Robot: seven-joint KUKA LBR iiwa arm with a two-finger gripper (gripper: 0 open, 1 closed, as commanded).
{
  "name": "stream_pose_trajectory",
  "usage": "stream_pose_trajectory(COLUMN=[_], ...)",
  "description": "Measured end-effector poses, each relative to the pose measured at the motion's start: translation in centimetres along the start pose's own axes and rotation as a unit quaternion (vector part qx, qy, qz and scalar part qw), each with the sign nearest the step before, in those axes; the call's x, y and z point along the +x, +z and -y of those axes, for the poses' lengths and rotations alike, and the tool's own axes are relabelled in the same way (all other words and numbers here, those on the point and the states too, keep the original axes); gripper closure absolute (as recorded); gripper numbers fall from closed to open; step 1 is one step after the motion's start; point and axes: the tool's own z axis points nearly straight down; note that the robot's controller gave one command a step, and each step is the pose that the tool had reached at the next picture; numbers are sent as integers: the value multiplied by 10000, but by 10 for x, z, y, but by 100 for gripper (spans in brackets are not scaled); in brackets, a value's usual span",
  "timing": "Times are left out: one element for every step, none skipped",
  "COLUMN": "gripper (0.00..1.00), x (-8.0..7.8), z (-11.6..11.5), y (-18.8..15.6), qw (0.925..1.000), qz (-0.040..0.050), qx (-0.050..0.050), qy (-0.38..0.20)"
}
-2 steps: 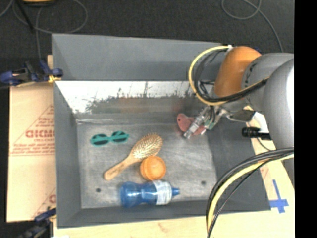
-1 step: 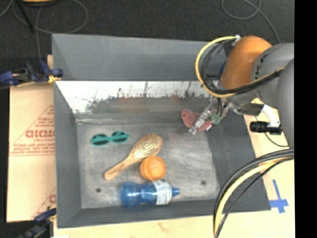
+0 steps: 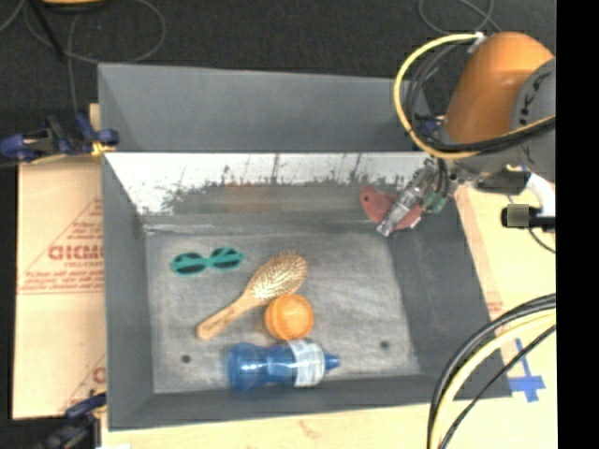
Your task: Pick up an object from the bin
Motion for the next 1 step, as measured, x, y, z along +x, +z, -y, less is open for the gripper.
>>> stream_pose_trajectory(gripper=[100], x=[0], z=[1], y=[0], qw=[10000], qz=[2], qx=[6], qy=[-1])
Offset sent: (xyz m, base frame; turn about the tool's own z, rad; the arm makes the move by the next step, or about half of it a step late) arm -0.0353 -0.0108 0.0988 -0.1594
